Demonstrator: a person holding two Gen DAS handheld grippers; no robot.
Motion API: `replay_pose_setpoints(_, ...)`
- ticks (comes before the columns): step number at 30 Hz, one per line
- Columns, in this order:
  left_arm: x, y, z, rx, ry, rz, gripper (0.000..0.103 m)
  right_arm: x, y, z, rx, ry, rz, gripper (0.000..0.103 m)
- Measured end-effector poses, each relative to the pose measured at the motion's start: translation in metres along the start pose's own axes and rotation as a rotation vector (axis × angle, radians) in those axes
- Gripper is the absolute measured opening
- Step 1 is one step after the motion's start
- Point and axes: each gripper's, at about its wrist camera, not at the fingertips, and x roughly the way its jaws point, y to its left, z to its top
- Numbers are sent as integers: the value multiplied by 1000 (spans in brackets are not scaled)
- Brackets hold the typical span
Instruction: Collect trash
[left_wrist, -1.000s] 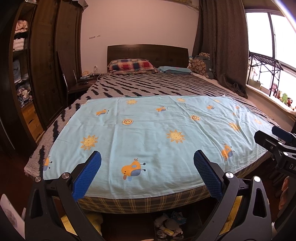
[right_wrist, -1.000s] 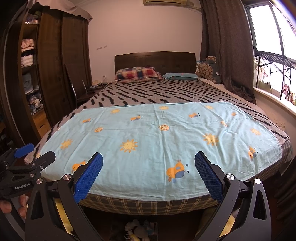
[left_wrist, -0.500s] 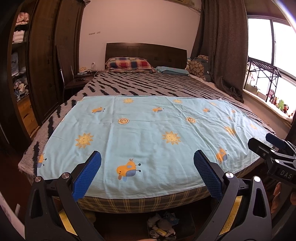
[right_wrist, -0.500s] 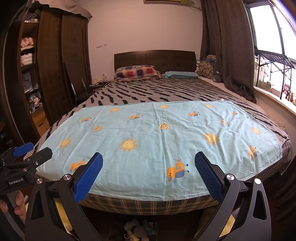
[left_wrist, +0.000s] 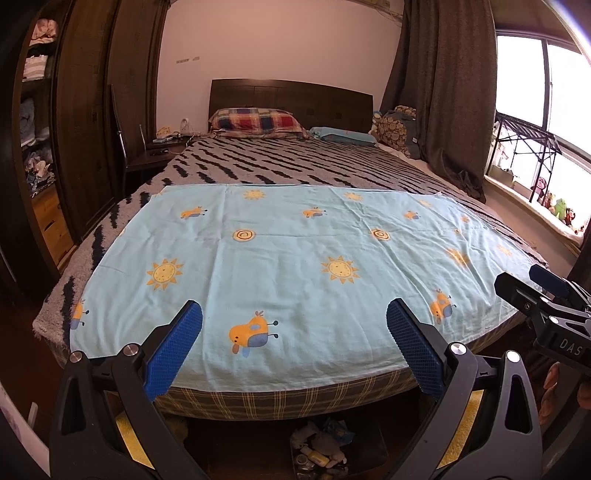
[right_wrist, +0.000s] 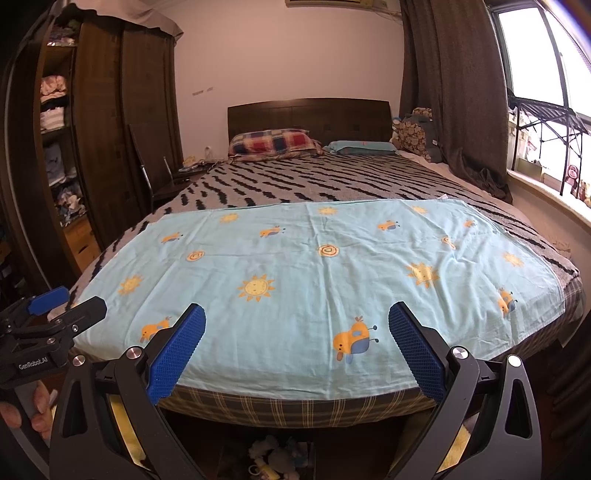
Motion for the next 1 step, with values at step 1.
replay_pose_setpoints(1, 0, 1, 0, -4, 1, 1, 95, 0, 0, 0, 1, 1, 0, 100)
